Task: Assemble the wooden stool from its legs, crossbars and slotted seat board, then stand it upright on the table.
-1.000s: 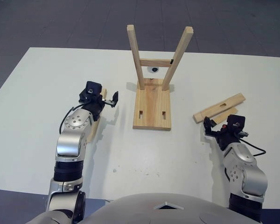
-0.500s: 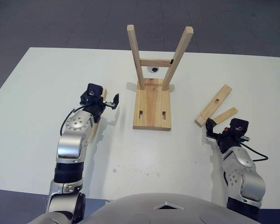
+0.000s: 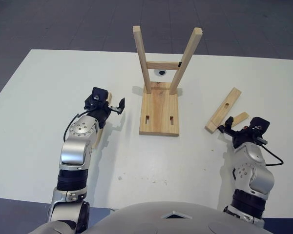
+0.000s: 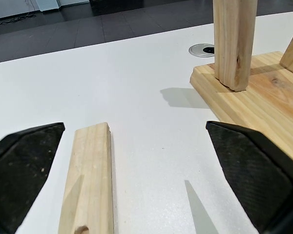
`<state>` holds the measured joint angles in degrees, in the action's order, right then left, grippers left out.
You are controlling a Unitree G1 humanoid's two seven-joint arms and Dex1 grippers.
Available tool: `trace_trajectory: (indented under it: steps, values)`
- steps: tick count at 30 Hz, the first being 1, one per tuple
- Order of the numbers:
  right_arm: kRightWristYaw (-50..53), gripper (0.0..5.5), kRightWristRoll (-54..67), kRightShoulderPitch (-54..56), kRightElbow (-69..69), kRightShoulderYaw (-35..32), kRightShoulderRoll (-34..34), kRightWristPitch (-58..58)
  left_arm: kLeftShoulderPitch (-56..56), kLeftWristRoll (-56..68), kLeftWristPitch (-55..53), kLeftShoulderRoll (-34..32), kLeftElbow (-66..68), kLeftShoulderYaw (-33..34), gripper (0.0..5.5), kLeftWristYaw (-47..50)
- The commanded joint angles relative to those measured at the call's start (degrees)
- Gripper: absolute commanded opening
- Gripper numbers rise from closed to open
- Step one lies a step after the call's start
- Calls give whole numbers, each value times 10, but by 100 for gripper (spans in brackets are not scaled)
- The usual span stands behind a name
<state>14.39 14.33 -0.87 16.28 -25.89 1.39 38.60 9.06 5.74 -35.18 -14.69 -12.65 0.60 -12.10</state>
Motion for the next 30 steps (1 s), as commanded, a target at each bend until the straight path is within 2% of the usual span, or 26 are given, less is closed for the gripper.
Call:
trace_trajectory:
  steps: [1,13,27,30]
  values:
    - [4,539,4,7,-13,9,0,64,11,-5,0,-6,6,-2,540,-3]
    - [-16,539,-14,39,-26,37,26,78,7,-7,6,0,9,-11,540,0]
    - [8,539,1,35,-4,23,-28,140,-3,-7,0,-4,5,-11,540,2]
    - [16,498,-7,30,8,25,-35,151,-3,-8,0,-3,6,-11,540,3]
